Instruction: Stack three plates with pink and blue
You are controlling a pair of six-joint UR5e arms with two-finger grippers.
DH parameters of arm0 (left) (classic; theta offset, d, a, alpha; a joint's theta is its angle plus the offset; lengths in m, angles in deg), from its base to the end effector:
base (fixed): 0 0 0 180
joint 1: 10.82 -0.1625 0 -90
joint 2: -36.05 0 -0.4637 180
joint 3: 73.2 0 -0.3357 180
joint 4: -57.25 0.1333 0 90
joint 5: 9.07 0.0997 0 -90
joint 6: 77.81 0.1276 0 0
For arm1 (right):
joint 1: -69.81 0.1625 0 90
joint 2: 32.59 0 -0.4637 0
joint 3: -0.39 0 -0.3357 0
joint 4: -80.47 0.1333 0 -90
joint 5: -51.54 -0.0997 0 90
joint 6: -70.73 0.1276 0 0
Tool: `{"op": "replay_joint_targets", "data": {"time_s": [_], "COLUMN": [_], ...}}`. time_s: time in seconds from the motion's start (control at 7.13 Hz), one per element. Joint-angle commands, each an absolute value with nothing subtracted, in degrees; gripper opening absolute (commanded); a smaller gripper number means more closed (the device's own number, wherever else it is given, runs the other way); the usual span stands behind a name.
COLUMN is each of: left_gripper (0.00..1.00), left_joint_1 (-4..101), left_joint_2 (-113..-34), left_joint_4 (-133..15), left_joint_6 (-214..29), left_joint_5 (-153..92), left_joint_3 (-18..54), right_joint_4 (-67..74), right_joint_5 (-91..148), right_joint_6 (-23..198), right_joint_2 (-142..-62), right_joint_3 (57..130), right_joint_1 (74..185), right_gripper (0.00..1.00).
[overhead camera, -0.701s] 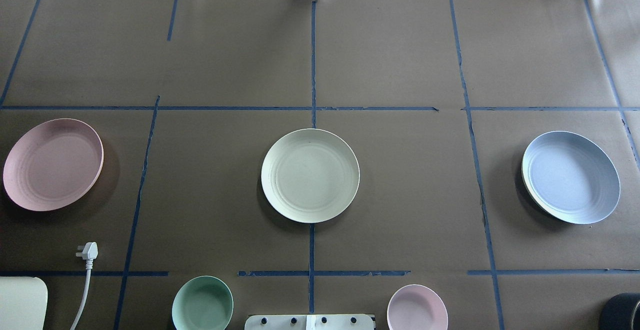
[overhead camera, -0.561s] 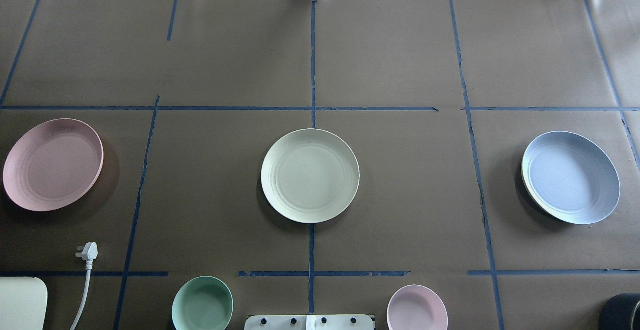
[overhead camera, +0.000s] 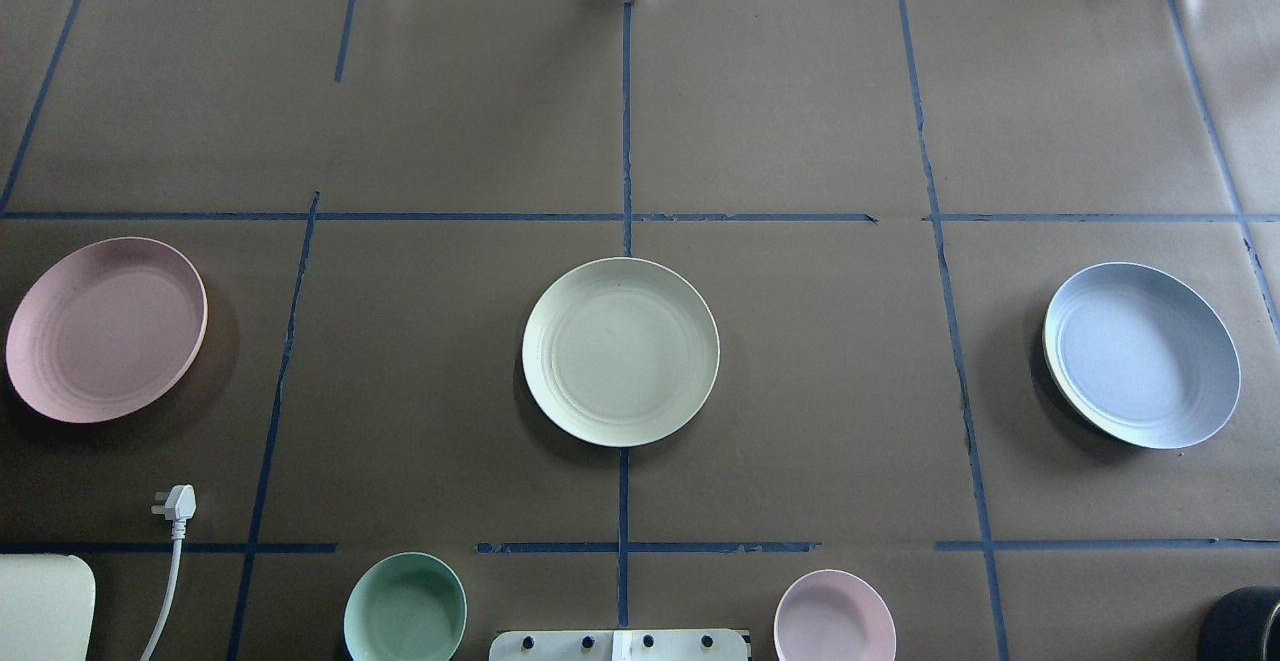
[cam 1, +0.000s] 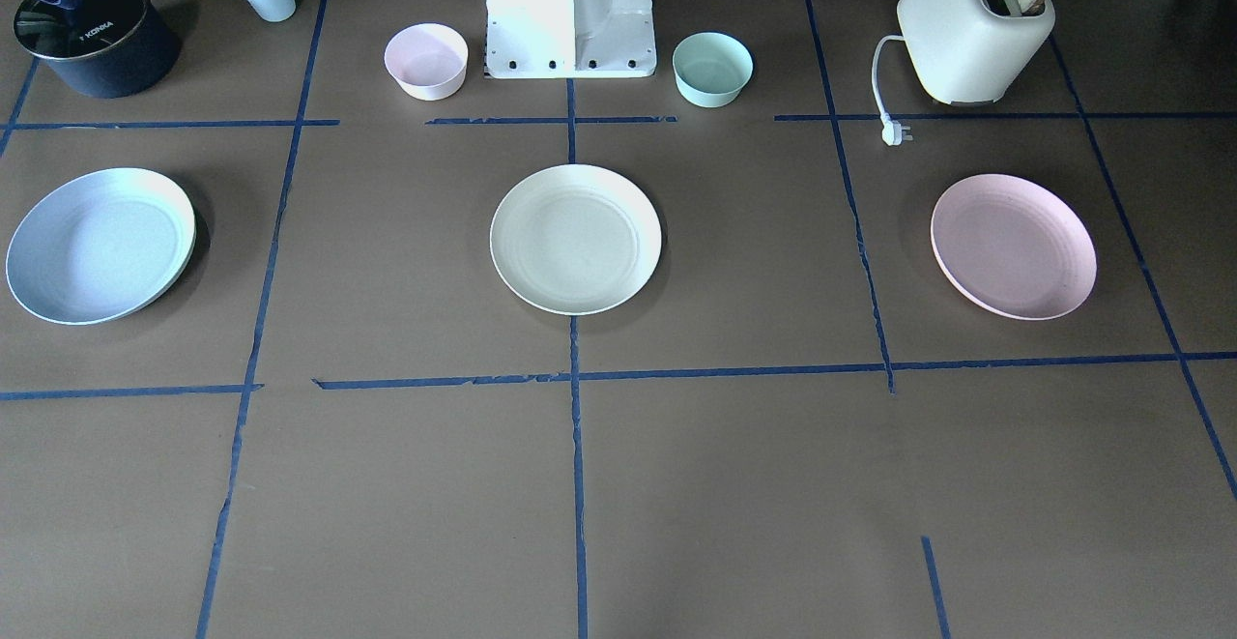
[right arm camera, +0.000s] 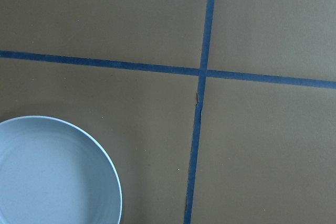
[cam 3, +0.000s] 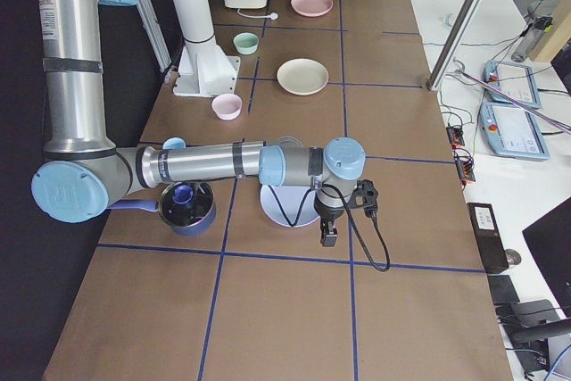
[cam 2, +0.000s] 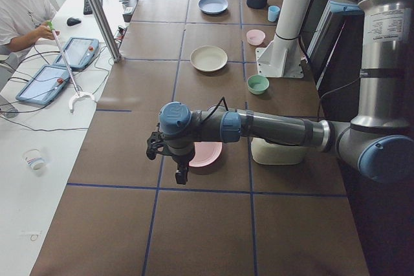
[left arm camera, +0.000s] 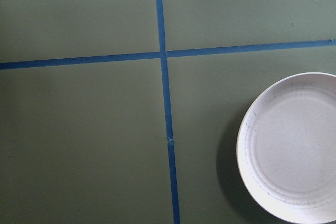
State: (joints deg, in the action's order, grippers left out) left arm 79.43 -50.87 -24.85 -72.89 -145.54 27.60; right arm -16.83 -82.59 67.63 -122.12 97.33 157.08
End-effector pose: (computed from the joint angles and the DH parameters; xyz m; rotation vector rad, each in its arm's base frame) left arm -0.0426 -0.4070 0.6686 0.0336 0.8106 0.0757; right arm 0.0236 -0.4382 0.6743 0.0043 -0.7705 -0.0974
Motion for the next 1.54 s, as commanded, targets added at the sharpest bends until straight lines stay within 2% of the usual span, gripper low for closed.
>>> {"op": "replay_joint_targets", "data": {"time_s": [0.0, 0.28, 0.7, 0.84, 1.12, 1.4], "left_gripper": [1.0, 1.0, 1.0, 1.0, 1.0, 1.0], "left_joint_1": [79.4, 79.4, 79.0, 75.6, 66.2, 57.2], "left_joint_2": [-50.8, -49.9, -47.2, -47.2, -47.2, -48.7], "left_joint_4": [-25.2, -25.5, -35.2, -36.4, -48.5, -65.5], "left_joint_6": [-72.9, -72.3, -73.8, -80.1, -99.1, -115.0], "left_joint_5": [-146.3, -146.5, -146.3, -146.5, -146.5, -145.9], "left_joint_3": [26.9, 27.0, 25.9, 24.6, 22.4, 14.0], "right_joint_4": [-16.8, -16.7, -16.7, -16.7, -16.7, -16.6], "right_joint_5": [-82.8, -82.9, -82.9, -83.0, -83.1, -83.1], "right_joint_6": [67.7, 67.6, 67.6, 67.7, 67.5, 67.3], "right_joint_2": [-121.8, -121.9, -121.5, -121.5, -122.0, -122.1], "right_joint_3": [97.3, 97.7, 97.8, 97.9, 97.4, 97.5], "right_joint_1": [157.1, 157.0, 157.0, 157.1, 157.0, 157.0], "right_gripper": [1.0, 1.0, 1.0, 1.0, 1.0, 1.0]}}
